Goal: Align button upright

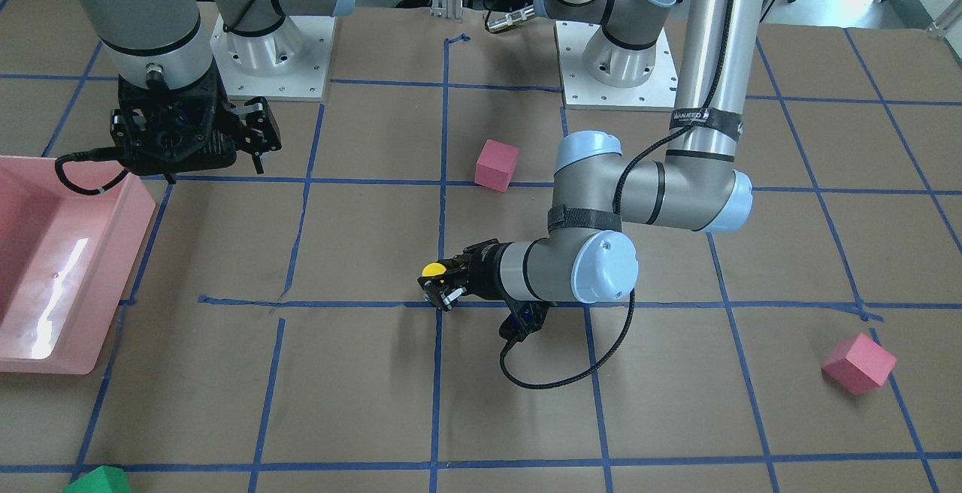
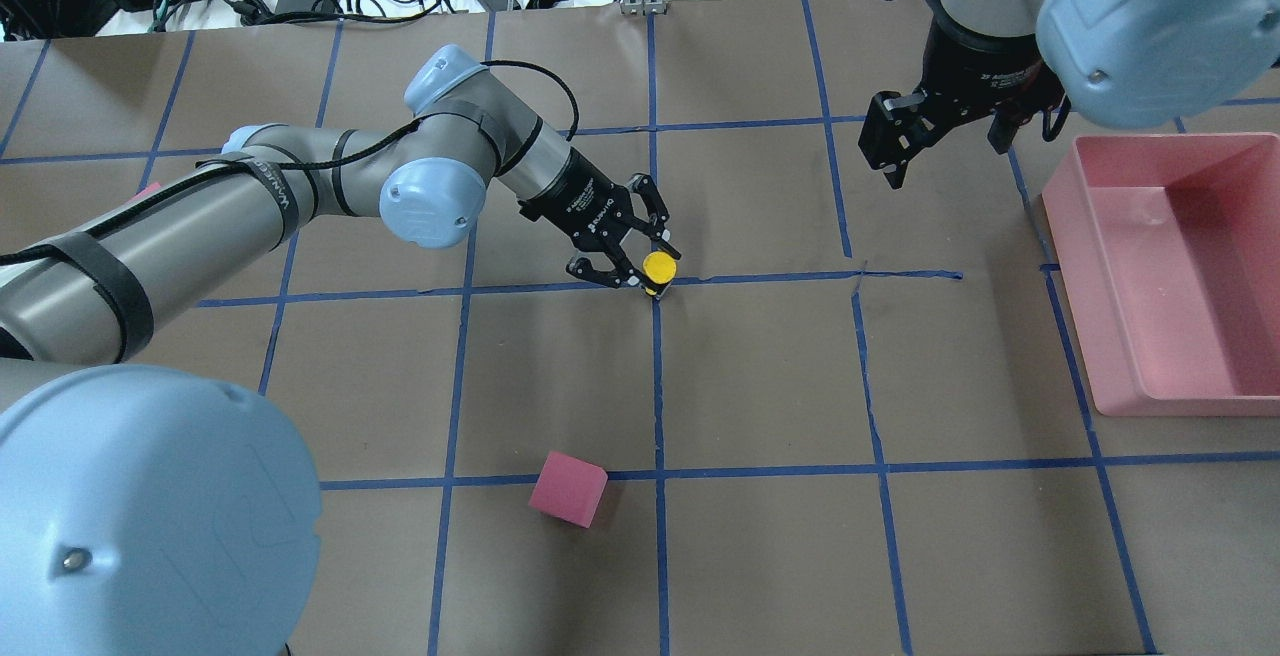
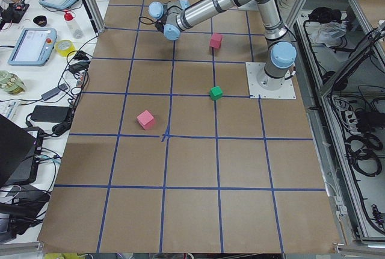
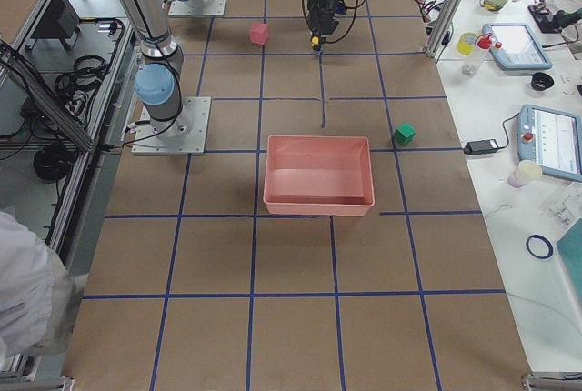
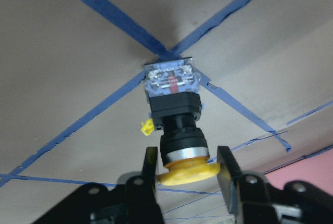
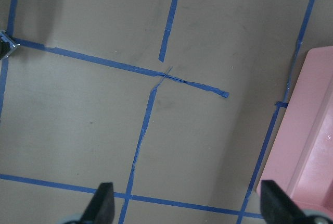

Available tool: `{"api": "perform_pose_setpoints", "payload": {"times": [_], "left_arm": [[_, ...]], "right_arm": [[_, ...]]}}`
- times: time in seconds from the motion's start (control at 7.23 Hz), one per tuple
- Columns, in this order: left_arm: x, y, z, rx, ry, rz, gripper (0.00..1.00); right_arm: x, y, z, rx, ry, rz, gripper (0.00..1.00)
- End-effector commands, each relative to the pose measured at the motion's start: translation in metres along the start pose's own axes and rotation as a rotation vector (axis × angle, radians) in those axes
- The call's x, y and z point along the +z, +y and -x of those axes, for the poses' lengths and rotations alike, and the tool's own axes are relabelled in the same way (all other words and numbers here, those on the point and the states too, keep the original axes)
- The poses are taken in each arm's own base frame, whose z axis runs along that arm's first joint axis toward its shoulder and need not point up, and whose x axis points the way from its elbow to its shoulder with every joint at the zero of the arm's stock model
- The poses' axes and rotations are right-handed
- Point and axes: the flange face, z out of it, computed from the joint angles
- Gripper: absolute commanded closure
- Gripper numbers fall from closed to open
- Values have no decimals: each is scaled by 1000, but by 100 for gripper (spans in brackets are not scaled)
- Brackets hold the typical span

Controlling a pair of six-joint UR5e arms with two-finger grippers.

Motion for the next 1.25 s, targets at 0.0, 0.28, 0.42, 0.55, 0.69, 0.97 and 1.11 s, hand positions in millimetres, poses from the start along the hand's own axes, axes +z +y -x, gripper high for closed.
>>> {"api": "perform_pose_setpoints", "payload": {"times": [0.0,0.28,0.42,0.55,0.69,0.97,1.11], "left_arm": [[-5,2,-4,15,8,-5,0],[-70,11,-11,76,7,-182,0],[-118,18,-10,106,-9,-299,0],[-149,40,-7,218,-58,-388,0],[-175,57,4,351,-143,-438,0],[-225,100,41,583,-432,-541,0],[-248,131,54,674,-507,-587,0]], "right_arm": [[-1,0,0,2,0,-1,0],[0,-4,2,2,-15,-19,0],[1,-4,2,0,-17,-18,0],[0,-5,4,2,-40,-24,0],[0,-7,9,17,-87,-33,0],[1,-7,9,101,-89,-25,0],[-2,-5,7,103,-70,-28,0]]}}
